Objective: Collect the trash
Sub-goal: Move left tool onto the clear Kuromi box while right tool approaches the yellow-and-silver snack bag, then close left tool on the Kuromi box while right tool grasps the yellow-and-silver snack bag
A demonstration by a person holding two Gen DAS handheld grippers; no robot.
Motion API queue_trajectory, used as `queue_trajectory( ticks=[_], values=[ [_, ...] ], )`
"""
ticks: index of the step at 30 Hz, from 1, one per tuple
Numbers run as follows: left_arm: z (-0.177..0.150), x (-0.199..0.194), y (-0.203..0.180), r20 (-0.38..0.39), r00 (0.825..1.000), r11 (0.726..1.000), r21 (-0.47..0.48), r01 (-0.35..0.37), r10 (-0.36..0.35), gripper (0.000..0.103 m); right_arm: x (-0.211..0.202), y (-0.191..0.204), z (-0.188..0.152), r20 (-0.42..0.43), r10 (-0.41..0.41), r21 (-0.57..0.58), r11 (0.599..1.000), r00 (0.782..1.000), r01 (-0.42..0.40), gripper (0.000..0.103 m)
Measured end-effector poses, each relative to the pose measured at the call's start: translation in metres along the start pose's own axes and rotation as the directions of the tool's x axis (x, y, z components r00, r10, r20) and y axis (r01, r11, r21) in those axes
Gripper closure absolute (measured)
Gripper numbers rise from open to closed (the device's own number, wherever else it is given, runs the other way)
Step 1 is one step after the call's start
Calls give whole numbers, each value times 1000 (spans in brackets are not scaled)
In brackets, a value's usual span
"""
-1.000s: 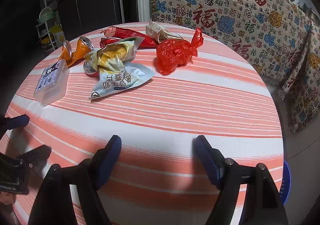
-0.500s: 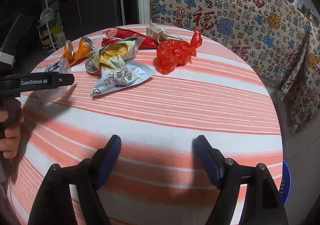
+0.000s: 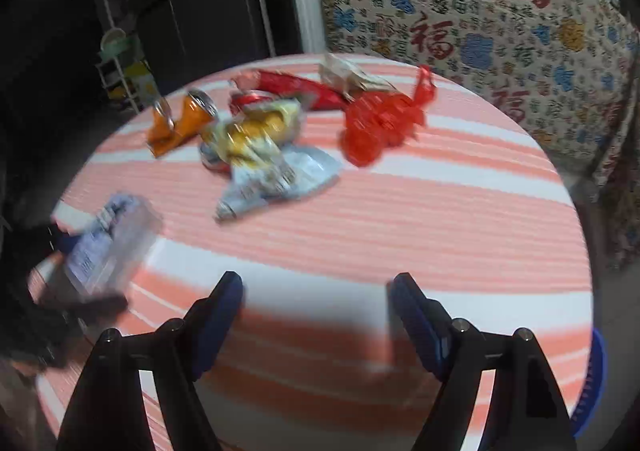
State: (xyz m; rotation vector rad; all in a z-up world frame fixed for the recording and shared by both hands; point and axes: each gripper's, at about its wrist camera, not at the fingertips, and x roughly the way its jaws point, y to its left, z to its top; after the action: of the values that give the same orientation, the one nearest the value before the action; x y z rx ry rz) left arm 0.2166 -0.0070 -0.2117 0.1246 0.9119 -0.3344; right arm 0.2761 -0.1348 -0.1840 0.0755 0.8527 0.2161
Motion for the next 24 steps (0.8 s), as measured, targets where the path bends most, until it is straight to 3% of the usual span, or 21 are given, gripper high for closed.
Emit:
queue_trajectory(
  ticks=[3, 7, 8, 9, 14, 19, 21, 22, 23, 24],
  values=[
    [0, 1, 1, 4, 1000, 1000, -21, -2, 2, 12, 12, 17, 28, 20, 39, -38, 999, 999, -38, 23],
    [1, 4, 2, 1, 1000, 1000, -27, -8, 8, 10, 41, 42, 48, -3, 19, -123, 992, 1000, -19, 25],
    [-1, 1, 3, 0, 1000, 1000, -26, -9, 9, 9, 49, 44, 50, -19, 4, -133, 991, 1000, -6, 32],
    [-1, 1, 3, 0, 1000, 1000, -26, -9, 9, 9, 56, 45, 50, -34, -11, -137, 991, 999, 6, 50],
    [-1, 1, 2, -3, 1000, 1000, -25, -10, 10, 7, 38, 29, 36, -25, 0, -107, 994, 1000, -3, 55],
    [1, 6, -7, -23, 998, 998, -9, -59, 58, 3, 0, 8, -6, -38, -22, -103, 994, 999, 18, 55],
    [4, 10, -10, -33, 996, 997, -12, -77, 77, 0, -10, 2, -20, -28, -44, -101, 994, 999, 41, 50],
    [6, 11, -10, -36, 996, 996, -24, -82, 81, 0, -13, 0, -26, -27, -57, -91, 994, 998, 55, 44],
    [8, 13, -9, -39, 996, 996, -34, -87, 85, 0, -14, -4, -31, -31, -61, -72, 996, 998, 59, 30],
    [9, 14, -8, -40, 995, 995, -39, -90, 88, 0, -14, -9, -34, -31, -62, -56, 997, 998, 60, 27]
  ],
)
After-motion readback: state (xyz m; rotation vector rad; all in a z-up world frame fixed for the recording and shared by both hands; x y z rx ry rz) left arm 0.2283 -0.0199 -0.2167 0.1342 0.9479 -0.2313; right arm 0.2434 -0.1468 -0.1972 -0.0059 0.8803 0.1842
